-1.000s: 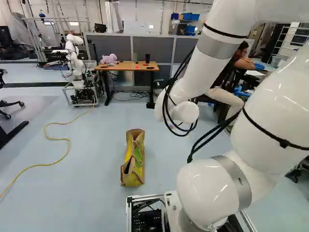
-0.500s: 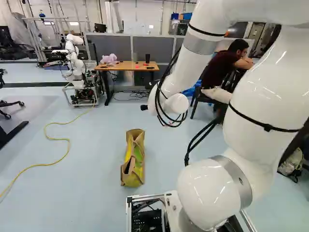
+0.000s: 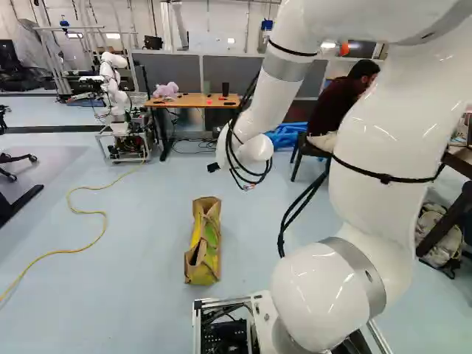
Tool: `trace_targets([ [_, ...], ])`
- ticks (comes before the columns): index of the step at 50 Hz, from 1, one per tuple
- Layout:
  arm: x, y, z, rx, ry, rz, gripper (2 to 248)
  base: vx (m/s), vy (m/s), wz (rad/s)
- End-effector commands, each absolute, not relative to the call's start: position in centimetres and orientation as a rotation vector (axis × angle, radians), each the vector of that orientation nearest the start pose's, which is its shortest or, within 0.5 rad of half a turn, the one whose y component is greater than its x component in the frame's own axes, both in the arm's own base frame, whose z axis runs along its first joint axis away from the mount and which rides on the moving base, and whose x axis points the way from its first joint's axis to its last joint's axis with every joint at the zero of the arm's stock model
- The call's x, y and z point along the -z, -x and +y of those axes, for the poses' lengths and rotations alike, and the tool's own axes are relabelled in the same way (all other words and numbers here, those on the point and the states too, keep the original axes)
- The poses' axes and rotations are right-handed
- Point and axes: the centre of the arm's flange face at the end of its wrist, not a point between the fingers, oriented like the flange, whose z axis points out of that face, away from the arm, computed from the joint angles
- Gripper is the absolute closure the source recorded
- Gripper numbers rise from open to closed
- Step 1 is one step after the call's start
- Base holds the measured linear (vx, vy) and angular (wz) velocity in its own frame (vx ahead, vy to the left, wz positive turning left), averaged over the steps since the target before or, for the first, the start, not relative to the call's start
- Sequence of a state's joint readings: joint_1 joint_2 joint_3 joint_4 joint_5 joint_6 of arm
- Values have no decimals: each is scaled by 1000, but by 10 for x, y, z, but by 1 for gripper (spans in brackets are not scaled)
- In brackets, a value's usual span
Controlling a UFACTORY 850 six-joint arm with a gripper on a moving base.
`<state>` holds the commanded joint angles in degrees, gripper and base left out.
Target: Pick up the bag on the ground and place it on the table
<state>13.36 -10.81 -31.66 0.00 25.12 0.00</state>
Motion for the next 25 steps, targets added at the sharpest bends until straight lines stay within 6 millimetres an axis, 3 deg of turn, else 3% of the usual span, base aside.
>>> trace_targets([
  [25,-320,-452,129,955,2873,-401,3,0,0,0],
])
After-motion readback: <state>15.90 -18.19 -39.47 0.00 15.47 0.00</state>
